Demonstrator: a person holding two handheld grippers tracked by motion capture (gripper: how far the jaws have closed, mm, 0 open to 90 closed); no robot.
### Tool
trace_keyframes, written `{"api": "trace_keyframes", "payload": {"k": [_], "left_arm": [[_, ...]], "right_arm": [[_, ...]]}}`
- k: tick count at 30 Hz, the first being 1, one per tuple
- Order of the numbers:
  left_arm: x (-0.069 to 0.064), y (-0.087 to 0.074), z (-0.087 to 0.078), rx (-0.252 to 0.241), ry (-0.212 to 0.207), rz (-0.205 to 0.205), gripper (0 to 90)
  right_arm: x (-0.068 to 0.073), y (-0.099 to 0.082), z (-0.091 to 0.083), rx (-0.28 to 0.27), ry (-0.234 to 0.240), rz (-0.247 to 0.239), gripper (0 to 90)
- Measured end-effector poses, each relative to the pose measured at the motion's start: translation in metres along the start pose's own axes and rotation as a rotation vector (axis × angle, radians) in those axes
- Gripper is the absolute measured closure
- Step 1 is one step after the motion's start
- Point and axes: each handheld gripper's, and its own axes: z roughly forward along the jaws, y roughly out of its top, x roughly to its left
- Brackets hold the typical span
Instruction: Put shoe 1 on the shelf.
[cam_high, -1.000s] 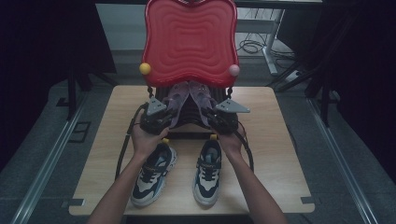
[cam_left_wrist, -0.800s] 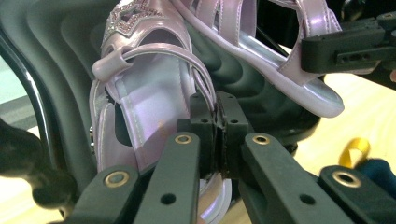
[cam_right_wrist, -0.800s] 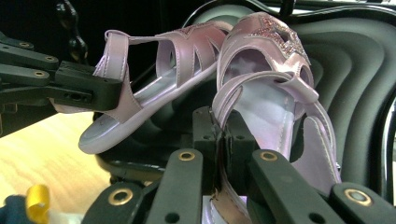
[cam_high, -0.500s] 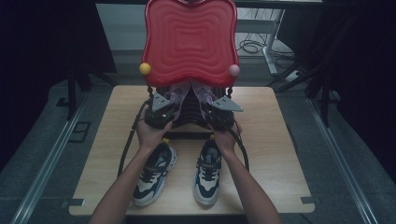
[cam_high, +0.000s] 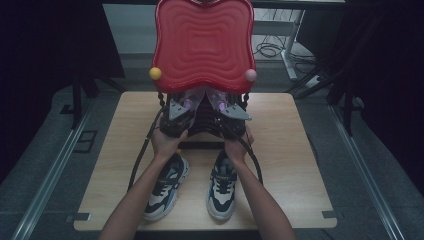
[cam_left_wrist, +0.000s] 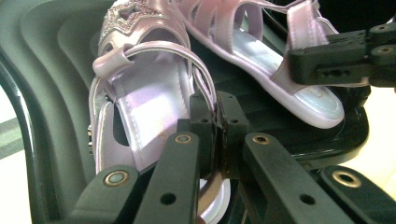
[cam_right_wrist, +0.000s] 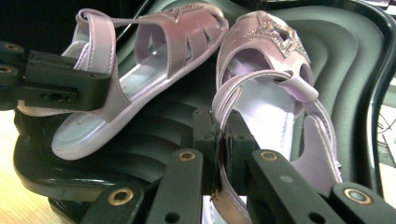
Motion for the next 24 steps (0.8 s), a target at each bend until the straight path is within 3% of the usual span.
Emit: {"api": "trace_keyframes", "payload": {"k": [5,11,14,20,24], "left_arm": [[-0.002,-0.003,0.003,0.026,-0.006,-0.001,86.4],[-0.001,-0.007,0.005,0.069,-0.033,-0.008,78.1],[0.000,-0.009,0.006,0.081,-0.047,-0.011,74.1],[-0.002,-0.006,0.001,0.058,-0.076,-0.030,59.6],[-0.003,-0.004,-0.005,0.048,-0.090,-0.042,55.3]], "right_arm": [[0.004,-0.003,0.004,0.021,0.004,-0.013,85.8],[0.003,-0.006,0.007,0.063,0.027,-0.022,83.7],[0.002,-0.007,0.007,0.079,0.048,-0.008,76.8],[-0.001,-0.006,0.002,0.106,0.083,0.019,61.6],[-0.002,-0.003,-0.003,0.104,0.089,0.022,56.9]]}}
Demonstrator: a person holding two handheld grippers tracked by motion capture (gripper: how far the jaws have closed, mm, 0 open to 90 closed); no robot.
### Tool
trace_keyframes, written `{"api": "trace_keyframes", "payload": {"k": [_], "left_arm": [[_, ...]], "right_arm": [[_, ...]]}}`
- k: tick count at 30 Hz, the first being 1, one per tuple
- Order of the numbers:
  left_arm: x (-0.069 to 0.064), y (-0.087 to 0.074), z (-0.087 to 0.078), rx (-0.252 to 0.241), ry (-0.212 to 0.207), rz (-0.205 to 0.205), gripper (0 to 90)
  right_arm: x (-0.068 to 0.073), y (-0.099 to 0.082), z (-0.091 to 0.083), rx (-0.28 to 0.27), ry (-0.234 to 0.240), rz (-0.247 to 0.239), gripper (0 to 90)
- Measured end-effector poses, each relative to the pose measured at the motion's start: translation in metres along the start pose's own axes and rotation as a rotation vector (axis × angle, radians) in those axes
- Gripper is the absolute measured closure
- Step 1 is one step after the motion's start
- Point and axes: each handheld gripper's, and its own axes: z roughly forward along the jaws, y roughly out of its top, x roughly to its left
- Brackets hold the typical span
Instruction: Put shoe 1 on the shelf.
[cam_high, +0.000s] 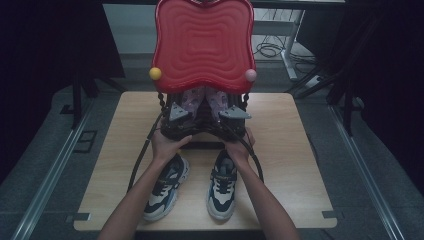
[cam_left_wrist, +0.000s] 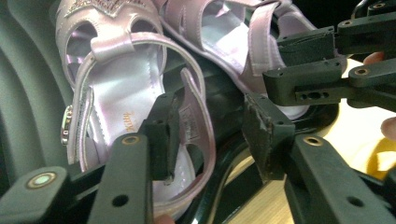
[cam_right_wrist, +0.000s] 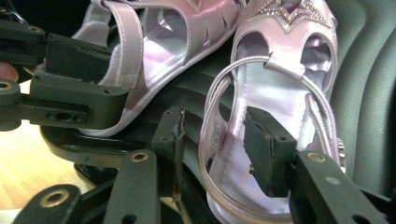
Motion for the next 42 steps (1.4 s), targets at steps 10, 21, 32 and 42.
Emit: {"api": "trace_keyframes", "payload": {"k": [10,21,32,42], "left_arm": [[-0.002,0.004,-0.020,0.004,-0.010,-0.016,53.9],[-0.001,-0.003,-0.042,0.001,-0.049,-0.083,54.6],[-0.005,-0.022,-0.057,0.069,-0.093,-0.093,54.3],[-0.011,-0.037,-0.078,0.103,-0.112,-0.078,52.2]], "right_arm": [[-0.004,0.005,-0.025,-0.025,0.075,0.029,54.3],[0.000,0.008,-0.045,-0.024,0.142,0.010,52.1],[-0.009,-0.016,-0.065,-0.016,0.199,-0.032,50.2],[-0.012,-0.032,-0.088,-0.011,0.234,-0.051,50.1]]}}
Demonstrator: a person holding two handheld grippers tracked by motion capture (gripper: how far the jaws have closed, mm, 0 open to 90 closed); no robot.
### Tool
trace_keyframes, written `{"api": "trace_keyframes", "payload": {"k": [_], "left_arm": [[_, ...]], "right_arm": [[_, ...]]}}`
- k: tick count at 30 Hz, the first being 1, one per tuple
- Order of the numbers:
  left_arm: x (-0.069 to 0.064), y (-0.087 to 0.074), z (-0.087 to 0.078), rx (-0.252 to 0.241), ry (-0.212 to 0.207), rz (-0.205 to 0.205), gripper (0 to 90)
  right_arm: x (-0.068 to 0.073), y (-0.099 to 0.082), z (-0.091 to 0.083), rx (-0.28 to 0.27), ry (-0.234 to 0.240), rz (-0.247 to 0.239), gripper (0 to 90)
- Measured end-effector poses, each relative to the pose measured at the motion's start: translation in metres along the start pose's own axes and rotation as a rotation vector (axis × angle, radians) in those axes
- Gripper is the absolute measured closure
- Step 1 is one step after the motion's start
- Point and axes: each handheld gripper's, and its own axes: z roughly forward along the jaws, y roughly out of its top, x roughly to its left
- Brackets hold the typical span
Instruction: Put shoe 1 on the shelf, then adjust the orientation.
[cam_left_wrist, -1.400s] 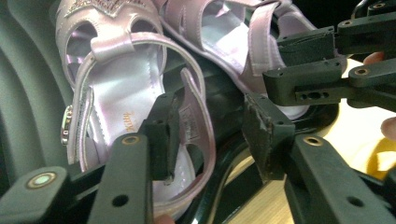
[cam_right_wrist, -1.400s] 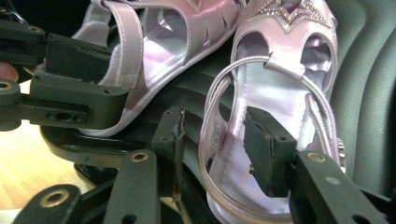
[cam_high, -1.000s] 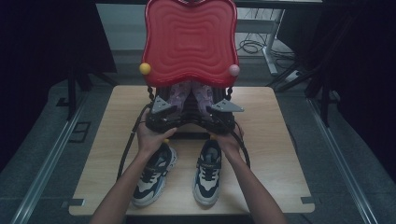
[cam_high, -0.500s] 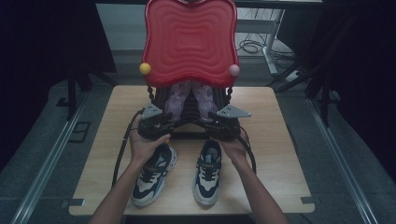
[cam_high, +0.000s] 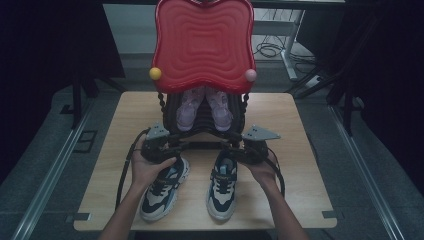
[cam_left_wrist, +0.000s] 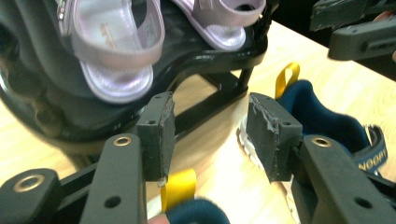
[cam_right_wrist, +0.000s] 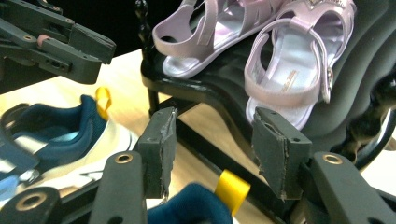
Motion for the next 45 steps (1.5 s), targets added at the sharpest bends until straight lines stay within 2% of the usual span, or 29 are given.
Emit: {"api": "trace_keyframes", "payload": {"k": [6,8,11,20,30,34,38,42,45], "left_arm": [[0.000,-0.016,-0.012,0.017,-0.004,-0.010,51.6],[0.001,-0.022,-0.016,0.015,-0.011,-0.029,51.7],[0.003,-0.030,-0.022,0.017,-0.011,-0.040,51.5],[0.004,-0.047,-0.037,0.022,-0.013,-0.059,51.7],[0.006,-0.058,-0.048,0.038,-0.003,-0.078,52.4],[0.005,-0.064,-0.052,0.054,0.003,-0.082,52.7],[0.003,-0.064,-0.056,0.056,-0.002,-0.086,56.9],[0.000,-0.064,-0.057,0.062,-0.030,-0.080,66.3],[-0.003,-0.065,-0.056,0.086,-0.049,-0.073,73.6]], "right_arm": [[-0.001,-0.009,-0.015,0.012,0.018,0.011,49.6],[-0.002,-0.012,-0.019,0.014,0.021,0.017,49.6],[-0.003,-0.016,-0.024,0.007,0.009,0.020,50.0],[-0.009,-0.031,-0.043,0.045,0.034,0.032,50.4],[-0.014,-0.042,-0.050,0.076,0.051,0.046,50.4],[-0.015,-0.042,-0.049,0.070,0.057,0.054,50.3],[-0.014,-0.042,-0.051,0.066,0.060,0.049,50.3],[-0.016,-0.044,-0.056,0.064,0.051,0.054,50.3],[-0.018,-0.046,-0.058,0.066,0.043,0.060,50.3]]}}
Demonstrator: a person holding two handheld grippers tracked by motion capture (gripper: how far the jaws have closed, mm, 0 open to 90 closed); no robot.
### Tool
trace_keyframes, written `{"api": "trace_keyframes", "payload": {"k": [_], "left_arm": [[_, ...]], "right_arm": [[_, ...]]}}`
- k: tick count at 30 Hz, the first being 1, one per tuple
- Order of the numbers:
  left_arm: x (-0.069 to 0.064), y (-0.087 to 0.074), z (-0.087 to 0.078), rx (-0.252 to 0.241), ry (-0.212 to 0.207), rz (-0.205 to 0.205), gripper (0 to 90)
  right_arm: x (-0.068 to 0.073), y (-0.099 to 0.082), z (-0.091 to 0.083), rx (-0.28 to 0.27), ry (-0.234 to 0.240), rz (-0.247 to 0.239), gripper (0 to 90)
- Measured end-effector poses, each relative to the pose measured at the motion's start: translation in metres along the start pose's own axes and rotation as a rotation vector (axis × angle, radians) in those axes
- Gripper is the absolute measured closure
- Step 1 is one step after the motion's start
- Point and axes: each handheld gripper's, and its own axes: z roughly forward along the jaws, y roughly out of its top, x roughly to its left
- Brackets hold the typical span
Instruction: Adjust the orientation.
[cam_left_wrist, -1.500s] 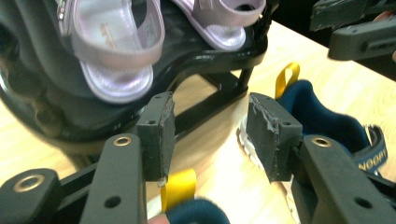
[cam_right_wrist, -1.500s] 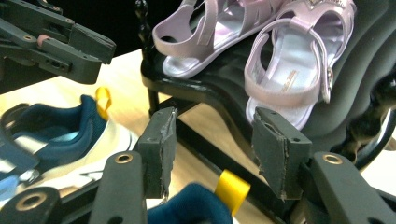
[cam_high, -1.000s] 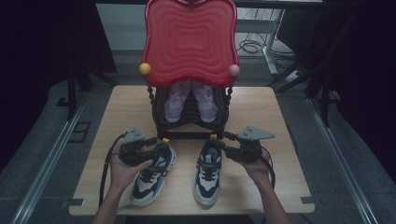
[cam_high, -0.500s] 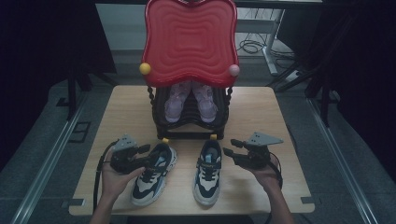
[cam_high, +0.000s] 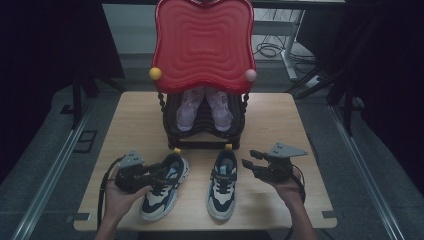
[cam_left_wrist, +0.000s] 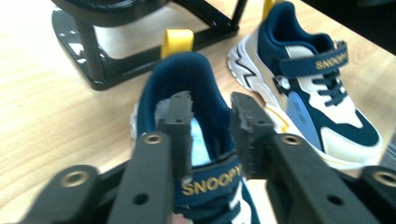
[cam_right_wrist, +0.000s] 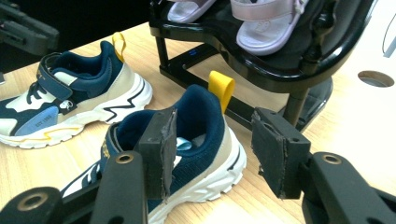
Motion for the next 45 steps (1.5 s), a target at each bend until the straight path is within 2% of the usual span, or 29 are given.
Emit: {"api": "trace_keyframes", "payload": {"k": [7,13,16,25,35,39,45], "left_arm": [[-0.003,-0.003,-0.005,0.045,-0.028,0.015,83.3],[-0.010,-0.006,-0.002,0.080,-0.046,0.034,89.4],[-0.015,-0.007,0.002,0.092,-0.054,0.036,90.0],[-0.037,-0.016,0.017,0.172,-0.094,0.073,90.0],[-0.049,-0.033,0.036,0.276,-0.077,0.095,90.0],[-0.053,-0.035,0.036,0.291,-0.069,0.102,90.0],[-0.053,-0.045,0.037,0.306,-0.045,0.088,90.0]], "right_arm": [[-0.005,-0.004,-0.006,-0.004,-0.018,0.010,49.8],[-0.008,-0.007,-0.008,-0.001,-0.028,0.028,49.5],[-0.007,-0.009,-0.007,0.005,-0.029,0.029,49.3],[-0.007,-0.011,-0.008,0.000,-0.010,0.034,49.0],[-0.008,-0.013,-0.008,0.000,-0.010,0.035,48.6],[-0.010,-0.014,-0.008,0.002,-0.013,0.040,48.6],[-0.012,-0.015,-0.010,-0.002,-0.019,0.047,48.5]]}}
